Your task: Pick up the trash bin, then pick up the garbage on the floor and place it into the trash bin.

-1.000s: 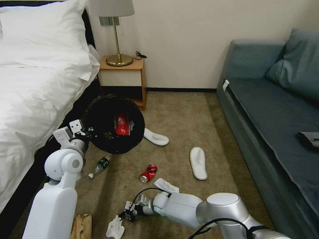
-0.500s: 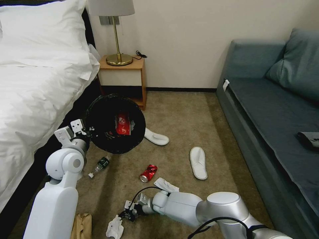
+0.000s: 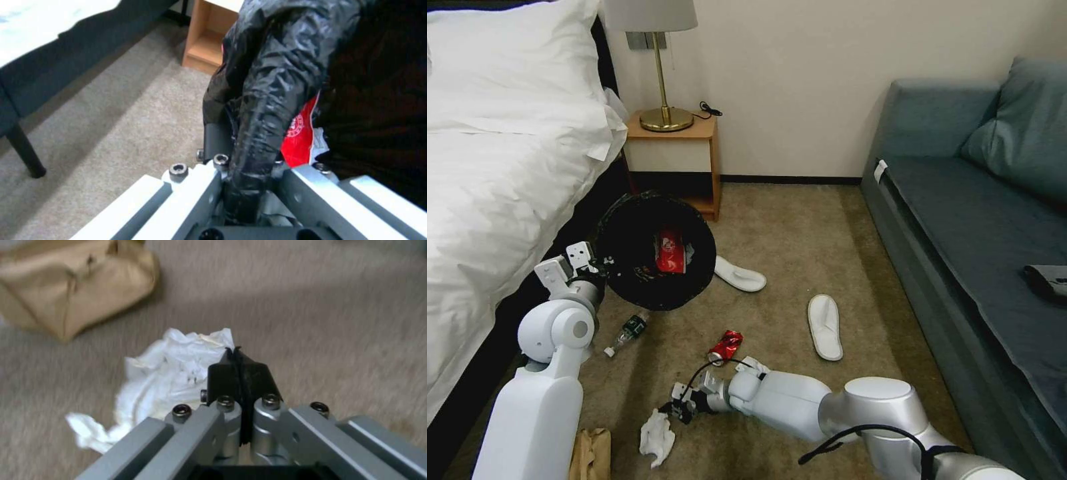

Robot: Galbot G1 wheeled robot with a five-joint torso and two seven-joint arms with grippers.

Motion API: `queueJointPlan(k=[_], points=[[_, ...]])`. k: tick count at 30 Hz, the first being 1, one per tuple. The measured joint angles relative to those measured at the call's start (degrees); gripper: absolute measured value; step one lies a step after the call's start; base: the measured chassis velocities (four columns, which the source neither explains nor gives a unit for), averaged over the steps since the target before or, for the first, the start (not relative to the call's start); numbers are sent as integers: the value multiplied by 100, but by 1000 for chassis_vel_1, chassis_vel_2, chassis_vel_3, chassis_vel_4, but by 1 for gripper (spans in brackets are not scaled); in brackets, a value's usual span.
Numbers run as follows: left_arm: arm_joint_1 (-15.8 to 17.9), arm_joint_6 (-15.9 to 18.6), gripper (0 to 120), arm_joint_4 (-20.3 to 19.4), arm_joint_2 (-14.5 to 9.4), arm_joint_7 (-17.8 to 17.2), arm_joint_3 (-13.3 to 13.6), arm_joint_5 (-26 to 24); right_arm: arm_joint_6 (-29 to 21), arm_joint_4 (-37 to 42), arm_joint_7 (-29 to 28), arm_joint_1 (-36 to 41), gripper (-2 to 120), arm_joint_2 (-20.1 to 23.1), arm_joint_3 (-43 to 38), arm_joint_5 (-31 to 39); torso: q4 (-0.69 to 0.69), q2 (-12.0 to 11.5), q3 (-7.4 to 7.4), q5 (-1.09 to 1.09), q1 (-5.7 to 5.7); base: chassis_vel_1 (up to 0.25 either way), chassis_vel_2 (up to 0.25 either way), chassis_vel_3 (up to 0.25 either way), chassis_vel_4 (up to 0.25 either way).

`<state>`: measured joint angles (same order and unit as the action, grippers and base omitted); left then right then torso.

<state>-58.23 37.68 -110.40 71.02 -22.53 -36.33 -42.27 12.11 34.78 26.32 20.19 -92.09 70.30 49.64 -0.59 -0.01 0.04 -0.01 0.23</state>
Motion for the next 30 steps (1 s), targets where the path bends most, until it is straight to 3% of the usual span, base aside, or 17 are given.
queueJointPlan(k=[13,30], points=[[17,-5,0,17,-89,11,-164,-94,7,240,-236,-209,0,-3,-221,6,0,0,0,0,0,0,0,0,0],[-20,12,0,51,-266,21,-446,-244,105,885,-981,-254,0,-2,-757,-58,1,1,0,1,0,0,0,0,0]])
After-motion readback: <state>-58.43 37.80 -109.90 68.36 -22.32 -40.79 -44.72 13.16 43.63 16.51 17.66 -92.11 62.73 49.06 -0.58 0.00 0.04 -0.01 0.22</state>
